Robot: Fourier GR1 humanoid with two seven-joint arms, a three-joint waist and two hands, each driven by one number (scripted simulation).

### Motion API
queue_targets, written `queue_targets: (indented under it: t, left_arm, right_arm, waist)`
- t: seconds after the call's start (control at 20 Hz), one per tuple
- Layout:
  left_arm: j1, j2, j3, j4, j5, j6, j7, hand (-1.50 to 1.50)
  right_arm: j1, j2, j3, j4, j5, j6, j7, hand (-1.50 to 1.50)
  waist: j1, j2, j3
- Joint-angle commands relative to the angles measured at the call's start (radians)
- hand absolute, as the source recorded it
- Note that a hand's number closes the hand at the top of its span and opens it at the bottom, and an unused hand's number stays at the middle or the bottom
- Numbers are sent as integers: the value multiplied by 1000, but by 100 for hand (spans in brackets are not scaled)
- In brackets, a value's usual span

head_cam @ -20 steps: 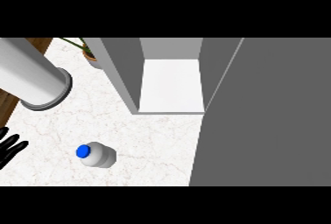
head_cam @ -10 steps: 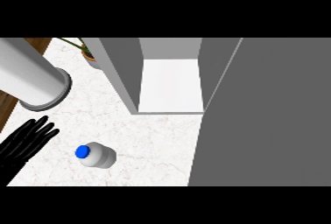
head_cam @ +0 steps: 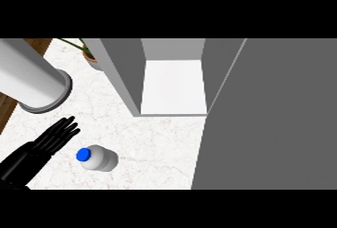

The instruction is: Pick up the bottled water, place it into the cabinet and close the cabinet

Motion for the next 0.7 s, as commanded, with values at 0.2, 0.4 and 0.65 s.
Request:
queue_targets:
  t: [0.2, 0.4, 0.65]
  left_arm:
    - [-112, 26, 4, 343, -260, -9, -271, -150]
    - [-183, 2, -29, 438, -308, 61, -330, -150]
    - [-196, 19, -78, 626, -420, 103, -544, -150]
  right_arm:
    - [28, -24, 90, -86, 133, -32, 38, -150]
    - [21, -66, 2, -159, 61, -24, 86, -150]
    - [-2, -37, 106, -83, 142, -70, 54, -150]
  waist:
    - [-8, 0, -1]
    - [-6, 0, 0]
    - [-5, 1, -1]
